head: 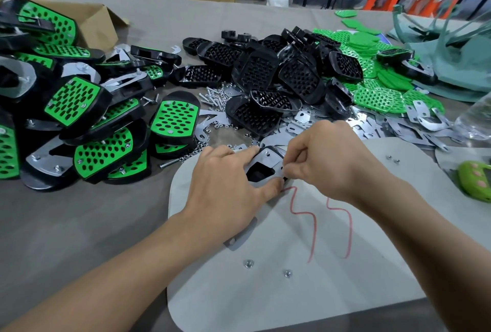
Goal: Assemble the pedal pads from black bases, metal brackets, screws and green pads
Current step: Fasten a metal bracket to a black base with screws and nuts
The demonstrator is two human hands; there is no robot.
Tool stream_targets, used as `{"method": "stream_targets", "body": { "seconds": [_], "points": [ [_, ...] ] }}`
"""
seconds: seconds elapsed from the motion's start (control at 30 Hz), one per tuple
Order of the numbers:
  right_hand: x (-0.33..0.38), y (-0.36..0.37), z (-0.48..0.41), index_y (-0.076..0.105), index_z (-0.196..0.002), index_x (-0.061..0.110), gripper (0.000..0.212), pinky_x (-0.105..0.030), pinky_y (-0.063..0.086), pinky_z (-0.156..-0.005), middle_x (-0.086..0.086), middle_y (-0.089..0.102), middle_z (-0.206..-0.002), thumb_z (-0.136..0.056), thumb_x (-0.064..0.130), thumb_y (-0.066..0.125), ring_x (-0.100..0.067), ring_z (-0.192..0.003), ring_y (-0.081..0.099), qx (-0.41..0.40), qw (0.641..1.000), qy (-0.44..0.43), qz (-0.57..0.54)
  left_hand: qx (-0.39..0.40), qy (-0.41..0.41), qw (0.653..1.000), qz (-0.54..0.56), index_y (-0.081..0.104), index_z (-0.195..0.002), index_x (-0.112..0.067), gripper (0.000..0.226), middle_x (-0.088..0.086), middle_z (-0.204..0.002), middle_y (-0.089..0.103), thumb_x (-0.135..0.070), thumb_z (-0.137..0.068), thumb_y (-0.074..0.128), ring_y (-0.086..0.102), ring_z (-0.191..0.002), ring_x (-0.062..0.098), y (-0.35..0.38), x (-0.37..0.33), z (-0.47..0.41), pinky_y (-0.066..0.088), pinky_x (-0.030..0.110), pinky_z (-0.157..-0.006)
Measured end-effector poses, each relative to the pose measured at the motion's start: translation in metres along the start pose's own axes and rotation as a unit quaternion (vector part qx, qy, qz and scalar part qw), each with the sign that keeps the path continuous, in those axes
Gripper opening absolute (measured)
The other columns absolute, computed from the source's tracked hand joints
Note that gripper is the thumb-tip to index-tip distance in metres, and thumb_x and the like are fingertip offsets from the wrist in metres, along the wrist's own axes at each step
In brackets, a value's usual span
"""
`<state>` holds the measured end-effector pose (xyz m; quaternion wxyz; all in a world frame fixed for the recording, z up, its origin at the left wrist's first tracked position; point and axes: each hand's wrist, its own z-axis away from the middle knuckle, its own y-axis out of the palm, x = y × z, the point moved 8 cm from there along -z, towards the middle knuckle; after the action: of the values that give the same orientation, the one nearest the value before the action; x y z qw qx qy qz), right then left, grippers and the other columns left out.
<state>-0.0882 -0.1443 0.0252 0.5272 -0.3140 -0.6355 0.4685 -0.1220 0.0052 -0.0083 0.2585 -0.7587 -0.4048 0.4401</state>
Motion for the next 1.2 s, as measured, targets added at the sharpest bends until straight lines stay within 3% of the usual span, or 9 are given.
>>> {"method": "stream_targets", "body": {
  "seconds": [0.17,0.3,0.5,0.7,0.8,0.9,1.0,1.13,1.2],
  "points": [
    [0.009,-0.002,-0.004,0.068,-0.064,0.023,0.018,-0.028,0.055,-0.065,0.012,0.065,-0.054,-0.076,0.027,0.08,-0.004,-0.057,0.06,0.038,0.998,-0.032,0.024,-0.005,0.001,1.0,0.008,0.078,-0.11,-0.025,0.07,0.003,-0.074,0.065,-0.076,-0.068,0.054,0.045,-0.085,0.012,0.0,-0.001,0.0,0.033,0.027,-0.08],
    [0.001,-0.003,-0.001,0.073,-0.07,0.025,0.012,-0.013,0.051,-0.06,0.02,0.068,-0.059,-0.07,0.016,0.081,0.005,-0.057,0.063,0.073,0.997,-0.028,0.0,-0.005,-0.006,1.0,0.016,0.079,-0.103,-0.025,0.065,0.004,-0.073,0.065,-0.074,-0.067,0.055,0.041,-0.084,0.012,-0.001,-0.001,-0.001,0.033,0.029,-0.08],
    [-0.008,-0.003,0.006,0.079,-0.085,0.043,0.038,-0.009,0.047,-0.062,0.018,0.072,-0.074,-0.074,0.007,0.073,-0.005,-0.064,0.064,0.044,0.995,-0.035,-0.078,-0.007,0.001,1.0,0.018,0.079,-0.096,-0.024,0.058,0.003,-0.068,0.063,-0.07,-0.068,0.057,0.045,-0.081,0.012,-0.002,-0.004,-0.001,0.033,0.029,-0.079],
    [-0.028,0.006,0.02,0.077,-0.071,0.04,0.03,-0.016,0.05,-0.046,0.011,0.069,-0.058,-0.077,0.011,0.077,-0.009,-0.051,0.064,-0.012,0.988,0.031,-0.152,-0.004,-0.006,1.0,0.021,0.08,-0.102,-0.023,0.062,0.004,-0.073,0.069,-0.069,-0.067,0.058,0.053,-0.084,0.016,-0.004,-0.006,-0.002,0.034,0.03,-0.083],
    [-0.03,0.007,0.027,0.075,-0.074,0.041,0.029,-0.023,0.054,-0.051,0.01,0.067,-0.055,-0.077,0.013,0.079,-0.005,-0.046,0.058,-0.043,0.988,0.029,-0.144,0.001,-0.012,1.0,0.021,0.08,-0.106,-0.023,0.064,0.006,-0.076,0.07,-0.069,-0.067,0.059,0.05,-0.087,0.015,-0.004,-0.005,-0.001,0.033,0.03,-0.084],
    [-0.033,0.004,0.029,0.078,-0.077,0.033,0.03,-0.015,0.048,-0.046,0.012,0.068,-0.061,-0.077,0.004,0.074,-0.002,-0.049,0.057,-0.087,0.978,0.029,-0.188,0.0,-0.014,1.0,0.026,0.08,-0.108,-0.023,0.063,0.006,-0.076,0.069,-0.068,-0.067,0.063,0.039,-0.086,0.011,-0.004,-0.005,-0.002,0.032,0.029,-0.083],
    [-0.027,0.016,0.028,0.08,-0.087,0.03,0.041,-0.026,0.052,-0.055,0.006,0.07,-0.069,-0.076,-0.007,0.068,-0.008,-0.055,0.055,-0.045,0.968,0.015,-0.246,-0.008,-0.01,1.0,0.027,0.08,-0.106,-0.022,0.063,0.005,-0.074,0.068,-0.068,-0.067,0.061,0.038,-0.086,0.011,-0.005,-0.005,-0.001,0.033,0.03,-0.082],
    [-0.036,0.018,0.029,0.079,-0.078,0.03,0.035,-0.02,0.048,-0.05,-0.002,0.07,-0.067,-0.077,-0.003,0.071,-0.013,-0.056,0.056,-0.066,0.956,0.045,-0.281,-0.004,-0.018,0.999,0.031,0.079,-0.111,-0.023,0.07,0.003,-0.078,0.069,-0.073,-0.067,0.056,0.037,-0.088,0.009,-0.005,-0.002,-0.002,0.033,0.029,-0.083],
    [-0.039,0.011,0.03,0.078,-0.075,0.029,0.03,-0.029,0.055,-0.056,-0.001,0.071,-0.067,-0.077,0.0,0.073,-0.02,-0.06,0.062,-0.096,0.958,0.039,-0.268,-0.001,-0.025,0.999,0.035,0.079,-0.112,-0.025,0.072,0.002,-0.08,0.069,-0.075,-0.067,0.054,0.036,-0.087,0.009,-0.004,0.0,-0.002,0.032,0.028,-0.083]
  ]
}}
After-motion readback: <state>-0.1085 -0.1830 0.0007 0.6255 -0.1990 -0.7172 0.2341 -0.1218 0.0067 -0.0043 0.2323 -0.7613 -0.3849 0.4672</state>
